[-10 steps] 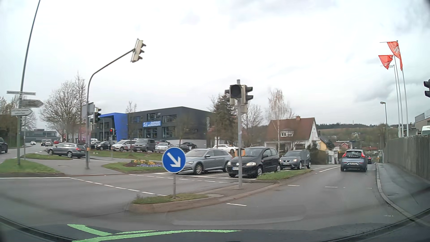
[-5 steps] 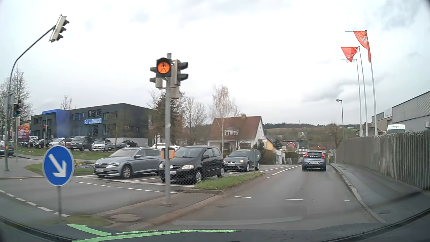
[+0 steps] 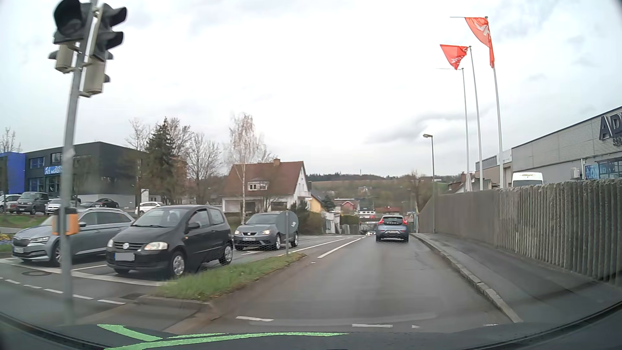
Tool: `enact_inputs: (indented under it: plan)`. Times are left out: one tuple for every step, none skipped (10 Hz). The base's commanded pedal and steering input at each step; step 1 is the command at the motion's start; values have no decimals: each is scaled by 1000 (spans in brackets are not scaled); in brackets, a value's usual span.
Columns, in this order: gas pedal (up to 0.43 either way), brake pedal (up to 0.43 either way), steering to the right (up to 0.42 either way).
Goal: Follow the waypoints while adhering to traffic rules and regulations
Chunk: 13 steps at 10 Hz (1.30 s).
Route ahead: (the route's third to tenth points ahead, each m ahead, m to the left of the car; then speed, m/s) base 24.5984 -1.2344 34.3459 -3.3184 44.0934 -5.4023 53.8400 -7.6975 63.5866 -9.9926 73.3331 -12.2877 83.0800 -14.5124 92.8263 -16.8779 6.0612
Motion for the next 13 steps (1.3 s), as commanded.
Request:
enact_inputs:
  plan:
    - [220, 0, 197]
    - [220, 0, 170]
    - [220, 0, 142]
    - [220, 0, 119]
    - [220, 0, 100]
    - [220, 0, 81]
    - [220, 0, 61]
    - [220, 0, 46]
    - [220, 0, 40]
    - [220, 0, 38]
    - [209, 0, 35]
    - [209, 0, 30]
    - [197, 0, 19]
